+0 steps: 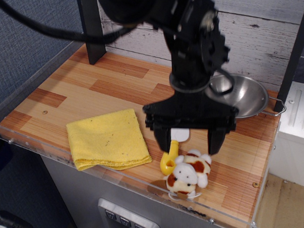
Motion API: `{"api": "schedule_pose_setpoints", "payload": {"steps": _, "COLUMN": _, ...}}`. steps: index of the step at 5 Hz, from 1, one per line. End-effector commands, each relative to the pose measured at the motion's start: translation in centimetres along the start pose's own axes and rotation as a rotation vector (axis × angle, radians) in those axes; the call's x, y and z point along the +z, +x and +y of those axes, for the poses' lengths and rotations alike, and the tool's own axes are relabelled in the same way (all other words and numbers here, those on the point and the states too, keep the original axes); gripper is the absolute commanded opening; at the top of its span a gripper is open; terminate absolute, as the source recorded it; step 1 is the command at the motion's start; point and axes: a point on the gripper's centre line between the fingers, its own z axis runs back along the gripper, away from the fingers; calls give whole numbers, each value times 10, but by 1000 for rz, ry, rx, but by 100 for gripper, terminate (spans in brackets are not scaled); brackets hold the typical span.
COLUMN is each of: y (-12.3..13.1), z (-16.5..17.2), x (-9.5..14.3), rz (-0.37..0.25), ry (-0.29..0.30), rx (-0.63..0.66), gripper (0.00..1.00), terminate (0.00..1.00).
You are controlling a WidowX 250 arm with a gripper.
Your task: Put the cow in the back left table corner
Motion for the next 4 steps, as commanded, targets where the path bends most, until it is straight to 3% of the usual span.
{"api": "schedule_pose_setpoints", "payload": {"steps": 1, "y": -2, "z": -1, "x": -9, "rz": 1, "ry": -19, "rx": -58, "gripper": 100, "terminate": 0}}
{"api": "schedule_pose_setpoints", "payload": {"steps": 3, "y": -2, "z": -7, "x": -15, "rz": 13, "ry": -26, "rx": -108, "gripper": 100, "terminate": 0}}
{"api": "schedule_pose_setpoints", "payload": {"steps": 4, "y": -2, "z": -8, "x": -16, "rz": 11, "ry": -28, "rx": -124, "gripper": 0, "terminate": 0}}
